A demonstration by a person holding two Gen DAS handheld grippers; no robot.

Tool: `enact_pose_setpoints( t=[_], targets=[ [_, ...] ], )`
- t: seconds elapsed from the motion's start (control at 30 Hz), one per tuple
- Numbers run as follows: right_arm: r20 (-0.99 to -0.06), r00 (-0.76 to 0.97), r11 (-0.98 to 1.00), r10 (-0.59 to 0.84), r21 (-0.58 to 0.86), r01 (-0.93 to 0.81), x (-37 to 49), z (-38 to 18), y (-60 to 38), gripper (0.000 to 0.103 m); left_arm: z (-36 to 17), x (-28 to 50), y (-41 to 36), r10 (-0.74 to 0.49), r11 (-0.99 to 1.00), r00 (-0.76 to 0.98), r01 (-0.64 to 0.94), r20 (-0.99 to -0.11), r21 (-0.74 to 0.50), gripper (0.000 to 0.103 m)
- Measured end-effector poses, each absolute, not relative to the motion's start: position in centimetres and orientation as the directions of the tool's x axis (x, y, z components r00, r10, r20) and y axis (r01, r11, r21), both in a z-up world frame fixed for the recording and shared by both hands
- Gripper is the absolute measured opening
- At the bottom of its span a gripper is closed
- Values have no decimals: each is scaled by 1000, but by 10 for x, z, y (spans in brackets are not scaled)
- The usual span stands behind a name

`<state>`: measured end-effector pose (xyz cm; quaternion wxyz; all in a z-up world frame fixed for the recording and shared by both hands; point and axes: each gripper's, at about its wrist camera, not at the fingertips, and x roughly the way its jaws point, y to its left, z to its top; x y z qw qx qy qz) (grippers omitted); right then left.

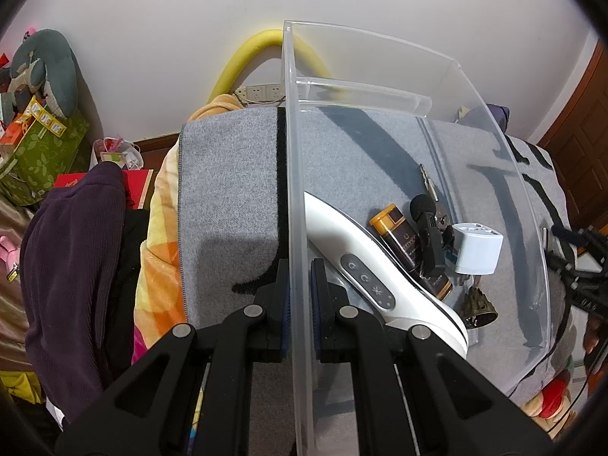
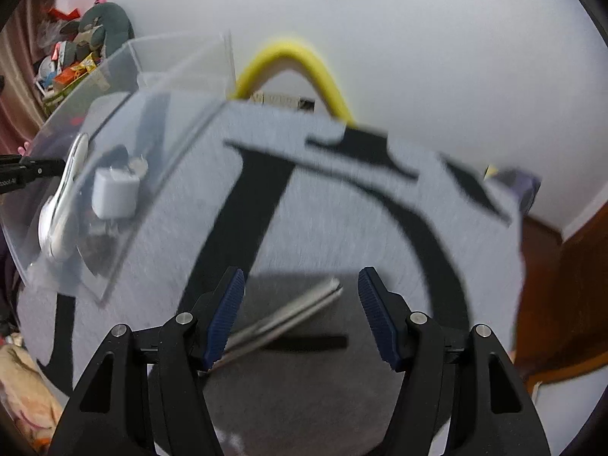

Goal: Organize rigid objects
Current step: 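Grasp the metal flashlight by its end with the right tool, then lower the metal flashlight into the box and release it, right tool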

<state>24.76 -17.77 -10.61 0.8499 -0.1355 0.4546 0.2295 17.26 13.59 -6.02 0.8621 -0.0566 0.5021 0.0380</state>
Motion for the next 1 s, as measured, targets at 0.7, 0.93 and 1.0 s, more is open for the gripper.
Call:
enact_pose_setpoints(
  t=[0.7,0.93,1.0],
  targets=[
    [-801,475,819,364,32,-573,213,-110,-170,14,-60,173,136,8,991,493,-123,-870,-60,7],
    [-740,531,802,412,17,-597,212,-73,-156,14,-60,173,138,8,991,491,-123,-871,-60,7],
    [-715,552,794,429,7,-608,212,-57,-149,14,-61,173,138,9,990,491,-124,-871,-60,7]
  ],
)
